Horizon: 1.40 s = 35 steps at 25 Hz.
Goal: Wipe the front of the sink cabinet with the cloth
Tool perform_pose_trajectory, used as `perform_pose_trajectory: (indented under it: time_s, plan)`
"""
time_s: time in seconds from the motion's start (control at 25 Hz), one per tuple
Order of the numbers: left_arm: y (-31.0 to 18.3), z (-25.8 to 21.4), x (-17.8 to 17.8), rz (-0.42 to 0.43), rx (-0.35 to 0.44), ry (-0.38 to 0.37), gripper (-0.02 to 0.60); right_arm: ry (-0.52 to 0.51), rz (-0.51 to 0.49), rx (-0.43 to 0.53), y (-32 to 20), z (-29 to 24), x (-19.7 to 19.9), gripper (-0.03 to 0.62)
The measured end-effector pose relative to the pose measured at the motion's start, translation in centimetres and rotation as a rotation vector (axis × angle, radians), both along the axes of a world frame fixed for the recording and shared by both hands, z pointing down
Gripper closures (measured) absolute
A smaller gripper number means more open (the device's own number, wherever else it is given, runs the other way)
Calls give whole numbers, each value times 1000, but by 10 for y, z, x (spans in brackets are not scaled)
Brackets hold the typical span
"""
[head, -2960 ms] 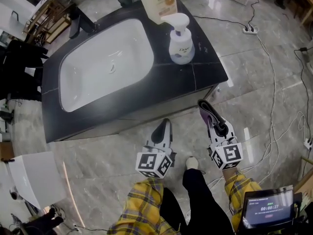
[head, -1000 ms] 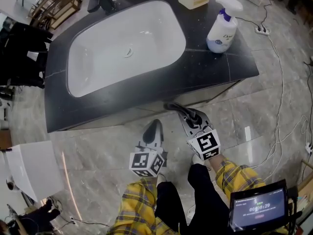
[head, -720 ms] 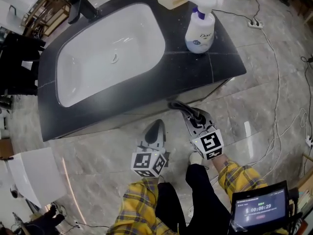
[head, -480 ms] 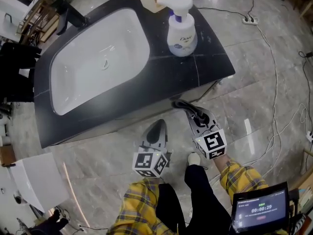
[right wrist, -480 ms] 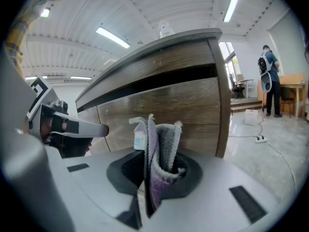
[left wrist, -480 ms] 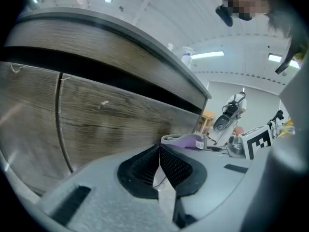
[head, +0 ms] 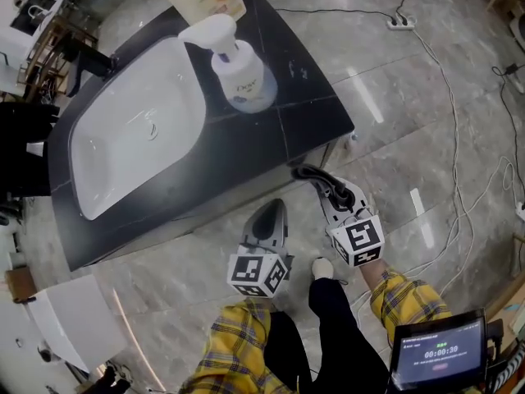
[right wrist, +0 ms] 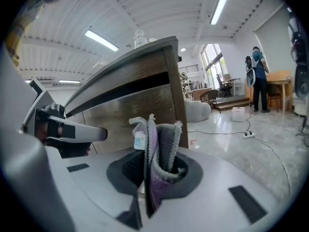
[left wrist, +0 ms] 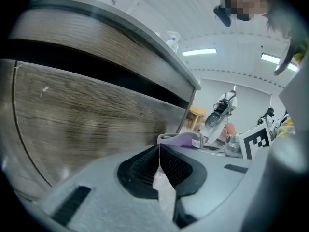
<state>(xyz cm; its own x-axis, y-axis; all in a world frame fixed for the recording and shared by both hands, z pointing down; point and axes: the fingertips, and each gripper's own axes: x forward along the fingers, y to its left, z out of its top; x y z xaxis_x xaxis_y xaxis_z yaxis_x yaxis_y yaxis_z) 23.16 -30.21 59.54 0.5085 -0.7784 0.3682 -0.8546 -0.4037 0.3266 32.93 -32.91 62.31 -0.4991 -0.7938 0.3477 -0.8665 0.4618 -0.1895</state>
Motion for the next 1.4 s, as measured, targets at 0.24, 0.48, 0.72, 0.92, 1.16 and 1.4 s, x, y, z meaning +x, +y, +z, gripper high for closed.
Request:
perform_pose_trajectory:
  time_s: [0.24, 0.48, 0.72, 0.92, 1.16, 1.4]
  plan:
    - [-2, 2, 29, 47, 2, 20, 575, 2, 50, 5, -1, 0, 25, 550]
    - [1, -1, 33, 52, 0, 17, 575, -15, 77, 3, 8, -5, 33, 549]
    - [11, 7, 4, 7, -10, 4, 575, -51, 0, 1, 28, -5, -10, 549]
    - [28, 4, -30, -41, -12, -2, 575, -64, -86, -18, 50, -5, -51, 550]
    - [61, 7, -83, -88, -22, -16, 575, -52, -141, -38, 81, 1, -101, 550]
    - [89, 11, -139, -141, -30, -26, 575, -48, -193, -57, 102, 9, -153, 549]
